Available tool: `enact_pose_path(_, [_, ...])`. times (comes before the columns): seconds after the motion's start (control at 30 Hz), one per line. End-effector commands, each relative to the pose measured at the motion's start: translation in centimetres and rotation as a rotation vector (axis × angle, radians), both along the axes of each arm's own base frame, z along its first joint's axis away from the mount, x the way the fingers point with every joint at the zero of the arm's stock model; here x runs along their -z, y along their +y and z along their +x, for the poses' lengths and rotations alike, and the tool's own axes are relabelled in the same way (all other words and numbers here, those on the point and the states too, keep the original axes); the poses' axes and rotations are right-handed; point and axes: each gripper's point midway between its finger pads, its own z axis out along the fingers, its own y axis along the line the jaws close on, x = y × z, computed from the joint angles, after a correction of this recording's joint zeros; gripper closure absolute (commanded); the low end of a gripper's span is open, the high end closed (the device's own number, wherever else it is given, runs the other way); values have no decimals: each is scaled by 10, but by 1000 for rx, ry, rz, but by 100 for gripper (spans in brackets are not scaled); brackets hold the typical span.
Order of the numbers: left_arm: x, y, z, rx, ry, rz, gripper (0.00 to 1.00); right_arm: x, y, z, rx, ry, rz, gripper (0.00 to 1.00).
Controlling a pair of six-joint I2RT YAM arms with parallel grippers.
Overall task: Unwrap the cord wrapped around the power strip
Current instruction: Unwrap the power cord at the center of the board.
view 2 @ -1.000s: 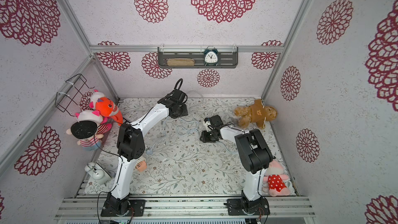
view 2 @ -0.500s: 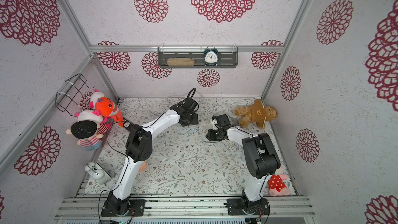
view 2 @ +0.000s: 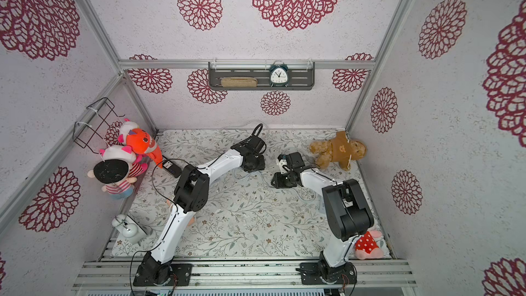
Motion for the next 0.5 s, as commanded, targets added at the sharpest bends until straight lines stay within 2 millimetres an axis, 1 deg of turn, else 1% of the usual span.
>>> enact_pose_path(0.0, [-15,-8,7,3,-41,-34,71,-7,10,-14,-76,-12,19,62])
enact_pose_path(0.1, [-25,-7,7,5,-54,-48,80,-5,15,-14,-81,-24,41,58])
enact_pose_path(0.13, [-29,-7,7,7,-58,-54,83,-6,18,-11,-86,-37,56,55])
enact_pose_path(0.17, [-34,-8,6,15,-66,-62,86,-7,20,-8,-86,-53,64,51])
enact_pose_path(0.2, [-39,-8,5,21,-72,-69,89,-8,21,-4,-85,-66,69,48])
enact_pose_path(0.27, [-51,-8,3,34,-77,-92,98,-8,24,3,-90,-79,72,47])
enact_pose_path(0.3, [-55,-7,1,41,-79,-109,100,-9,26,8,-91,-90,74,46])
enact_pose_path(0.33, [-63,-6,0,48,-89,-128,100,-8,28,12,-91,-94,75,45])
enact_pose_path(0.47, [-84,-1,-7,69,-108,-159,100,-3,33,26,-91,-104,75,45])
